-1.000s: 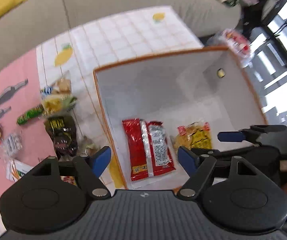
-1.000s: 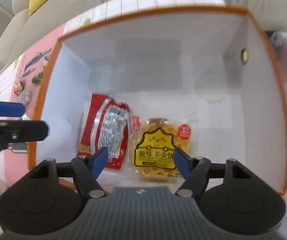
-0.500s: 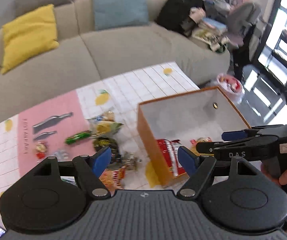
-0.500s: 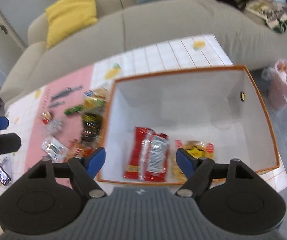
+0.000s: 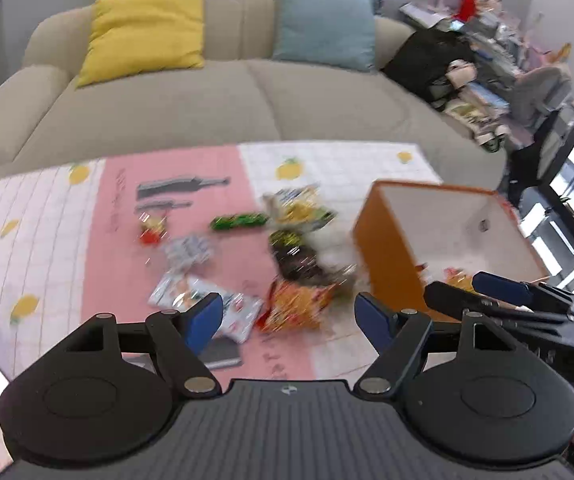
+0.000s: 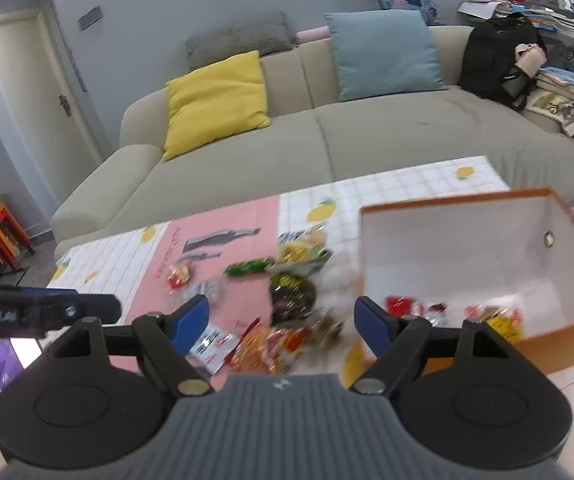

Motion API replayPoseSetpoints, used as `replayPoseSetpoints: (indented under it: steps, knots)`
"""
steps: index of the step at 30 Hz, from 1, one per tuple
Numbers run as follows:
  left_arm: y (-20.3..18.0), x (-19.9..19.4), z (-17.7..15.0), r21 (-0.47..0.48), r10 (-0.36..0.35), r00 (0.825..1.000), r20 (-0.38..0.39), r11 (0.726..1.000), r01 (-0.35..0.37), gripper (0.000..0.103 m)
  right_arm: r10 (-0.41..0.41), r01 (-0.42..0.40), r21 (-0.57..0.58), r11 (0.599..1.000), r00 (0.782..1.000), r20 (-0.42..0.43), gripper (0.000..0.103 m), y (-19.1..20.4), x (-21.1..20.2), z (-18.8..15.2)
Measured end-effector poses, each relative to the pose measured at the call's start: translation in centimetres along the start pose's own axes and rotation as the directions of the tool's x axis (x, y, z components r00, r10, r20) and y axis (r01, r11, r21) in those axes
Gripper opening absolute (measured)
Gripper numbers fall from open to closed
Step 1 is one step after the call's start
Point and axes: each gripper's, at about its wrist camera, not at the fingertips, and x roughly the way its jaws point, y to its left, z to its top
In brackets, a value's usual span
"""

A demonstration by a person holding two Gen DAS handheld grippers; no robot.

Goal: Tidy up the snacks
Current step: 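Lift both tools out of the box and move back over the snacks, then grasp the white breadstick packet with the left tool while the right tool grasps the red fries-snack bag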

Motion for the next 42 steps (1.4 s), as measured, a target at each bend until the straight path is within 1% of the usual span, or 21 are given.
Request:
replayPoseSetpoints:
  steps: [1,3,5,10,11,15,17,19,20,22,26,27,29,30,31,32,33,34,37,40,42]
  knots:
    - [0.6,0.3,-0.4,-0.011,0.008,1.000,-0.011,1.000,-0.008,0.087,-0.001,0.001,-0.016,1.000,1.000,-0.009,0.071,0.4,0.6,-0.6]
    - [1.6,1.1,-1.2,-0.044,0.019,0.999,-0.035,0.999,-0.020,0.084,-0.002,0.000,-0.061,0.998,1.000,-0.027,0.070,1.3,1.9,-1.5]
    - [2.6,2.0,-1.7,-0.086,0.020,0.998,-0.051,0.996,-0.024,0.083,-0.008,0.003,-0.101,0.995,0.999,-0.042,0.066,1.9,3.3,-2.1]
    - [4.0,4.5,-2.1,-0.145,0.011,0.996,-0.094,0.989,-0.024,0.083,-0.014,0.001,-0.156,0.988,0.996,-0.086,0.064,2.7,6.5,-2.9]
    - [4.2,5.2,-2.1,-0.148,0.015,0.994,-0.104,0.989,-0.031,0.080,-0.019,0.003,-0.162,0.987,0.995,-0.095,0.064,2.7,7.0,-3.0]
    - [5.2,8.4,-2.2,-0.179,0.038,0.985,-0.171,0.981,-0.068,0.072,-0.040,0.014,-0.183,0.983,0.990,-0.136,0.056,2.5,9.6,-3.3]
    - [5.7,10.1,-2.3,-0.206,0.042,0.978,-0.203,0.975,-0.085,0.068,-0.040,0.011,-0.189,0.982,0.987,-0.153,0.056,2.3,10.7,-3.6]
    - [6.0,11.7,-2.5,-0.225,0.046,0.972,-0.229,0.969,-0.099,0.067,-0.047,0.013,-0.199,0.980,0.985,-0.167,0.055,2.0,11.9,-4.0]
    - [6.1,12.5,-2.6,-0.231,0.051,0.968,-0.246,0.967,-0.109,0.065,-0.049,0.013,-0.199,0.980,0.983,-0.176,0.054,1.9,12.5,-4.1]
    - [6.2,13.9,-2.7,-0.235,0.055,0.962,-0.269,0.965,-0.121,0.063,-0.046,0.008,-0.187,0.982,0.979,-0.199,0.049,1.4,13.6,-4.4]
    - [6.3,16.3,-3.1,-0.258,0.051,0.952,-0.303,0.957,-0.134,0.054,-0.036,-0.001,-0.165,0.986,0.974,-0.222,0.043,0.7,14.8,-4.8]
    - [6.3,16.7,-3.2,-0.262,0.054,0.950,-0.309,0.955,-0.139,0.053,-0.034,-0.003,-0.163,0.987,0.974,-0.225,0.039,0.6,15.0,-4.9]
    - [6.2,17.3,-3.4,-0.269,0.055,0.948,-0.312,0.952,-0.144,0.046,-0.024,-0.013,-0.156,0.988,0.972,-0.234,0.030,0.4,15.4,-5.1]
    - [6.2,17.6,-3.4,-0.269,0.054,0.948,-0.314,0.953,-0.143,0.044,-0.019,-0.017,-0.153,0.988,0.972,-0.236,0.023,0.4,15.5,-5.1]
    - [6.1,17.7,-3.5,-0.268,0.055,0.947,-0.316,0.953,-0.144,0.038,-0.014,-0.022,-0.150,0.988,0.971,-0.237,0.017,0.3,15.6,-5.2]
    - [6.1,17.9,-3.6,-0.267,0.057,0.946,-0.319,0.953,-0.147,0.031,-0.007,-0.028,-0.146,0.989,0.972,-0.235,0.015,0.3,15.7,-5.2]
    - [6.2,18.0,-3.6,-0.267,0.057,0.945,-0.321,0.952,-0.148,0.028,0.000,-0.034,-0.143,0.989,0.973,-0.232,0.011,0.2,15.6,-5.3]
    - [6.2,18.1,-3.8,-0.271,0.055,0.946,-0.320,0.951,-0.147,0.021,0.004,-0.038,-0.144,0.989,0.973,-0.232,0.006,0.3,15.6,-5.3]
    - [6.4,17.9,-3.8,-0.276,0.054,0.947,-0.317,0.950,-0.147,0.005,-0.012,-0.023,-0.153,0.988,0.974,-0.228,0.003,0.4,15.1,-5.4]
    - [6.5,17.6,-4.0,-0.275,0.045,0.942,-0.334,0.951,-0.143,0.000,-0.026,-0.007,-0.141,0.990,0.972,-0.232,0.002,0.3,14.5,-5.6]
    - [6.4,17.2,-4.2,-0.262,0.055,0.937,-0.345,0.953,-0.152,0.000,-0.038,0.005,-0.141,0.990,0.971,-0.234,0.002,0.2,14.1,-5.7]
